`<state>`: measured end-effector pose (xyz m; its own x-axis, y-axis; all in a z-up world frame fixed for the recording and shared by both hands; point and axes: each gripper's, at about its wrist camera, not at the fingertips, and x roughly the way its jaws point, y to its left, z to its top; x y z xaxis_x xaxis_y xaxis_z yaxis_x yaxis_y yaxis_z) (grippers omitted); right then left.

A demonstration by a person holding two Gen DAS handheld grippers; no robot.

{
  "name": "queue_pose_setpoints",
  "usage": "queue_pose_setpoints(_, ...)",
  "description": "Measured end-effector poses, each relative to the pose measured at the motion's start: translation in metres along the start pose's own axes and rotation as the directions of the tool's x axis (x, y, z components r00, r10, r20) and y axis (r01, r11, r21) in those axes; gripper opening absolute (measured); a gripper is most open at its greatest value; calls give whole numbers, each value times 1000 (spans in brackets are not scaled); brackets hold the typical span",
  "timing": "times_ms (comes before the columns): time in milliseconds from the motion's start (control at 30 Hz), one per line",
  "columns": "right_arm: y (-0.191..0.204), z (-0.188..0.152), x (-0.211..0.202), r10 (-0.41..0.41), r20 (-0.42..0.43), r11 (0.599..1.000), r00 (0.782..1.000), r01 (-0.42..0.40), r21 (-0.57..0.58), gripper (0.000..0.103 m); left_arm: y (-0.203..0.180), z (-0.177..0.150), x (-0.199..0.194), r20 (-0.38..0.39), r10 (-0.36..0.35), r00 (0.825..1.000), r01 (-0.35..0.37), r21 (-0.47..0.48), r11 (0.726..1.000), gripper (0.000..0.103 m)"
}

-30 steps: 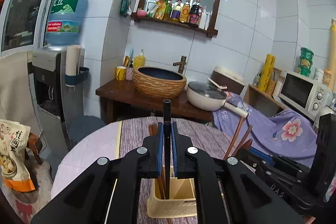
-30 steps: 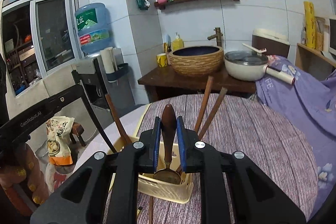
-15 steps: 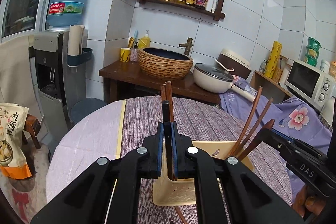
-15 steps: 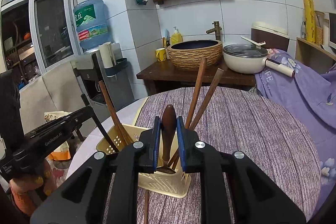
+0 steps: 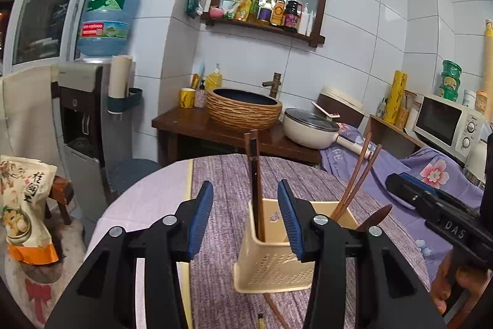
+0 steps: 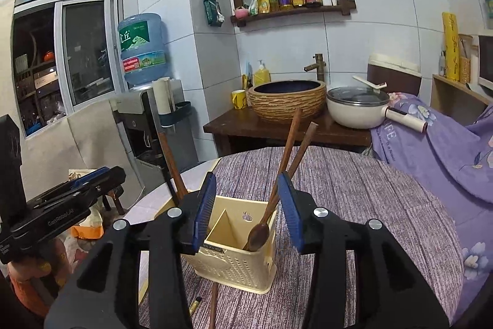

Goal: Organize utensils
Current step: 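Move both tools back down to the remaining spoons and chopsticks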

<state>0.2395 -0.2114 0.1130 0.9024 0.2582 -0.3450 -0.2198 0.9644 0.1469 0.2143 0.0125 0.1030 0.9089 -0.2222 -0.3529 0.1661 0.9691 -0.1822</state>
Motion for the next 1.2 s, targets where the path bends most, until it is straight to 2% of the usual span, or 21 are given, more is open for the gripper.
queue_pose_setpoints(167, 3, -10, -24, -15, 33, 999, 999, 16, -29, 43, 12, -14, -20, 10, 30, 999, -30, -7, 1000, 63)
queue_pose_setpoints(300, 8, -26, -40, -24, 20, 998, 1000, 25, -54, 43, 20, -30, -29, -20, 50, 999, -50, -13, 999, 79)
queue_pose_setpoints(400, 8, -41, -49, -18, -3, 999, 1000, 18, -40, 43, 24, -46, -33, -49, 57, 997, -57, -10, 998, 84)
queue_pose_setpoints(500, 4, -61, -50, 1, -67, 1000, 998, -1, 0, 43, 24, -66, -31, -114, 59, 992, -57, 18, 998, 88)
queue_pose_setpoints(667, -2, -100, -42, 9, -176, 999, 984, -2, 41, 43, 29, -102, -26, -214, 62, 975, -59, 21, 998, 89)
queue_pose_setpoints(867, -10, -142, -27, 28, -303, 995, 952, 3, 100, 43, 32, -130, -18, -301, 46, 953, -47, 5, 999, 87)
queue_pose_setpoints(1100, -8, -177, -12, 54, -403, 992, 913, -3, 124, 43, 17, -149, -8, -372, 12, 928, 1, 35, 999, 68)
queue_pose_setpoints(1200, -2, -183, -4, 68, -440, 993, 895, -16, 121, 43, 10, -156, -5, -389, 8, 921, 13, 52, 999, 66)
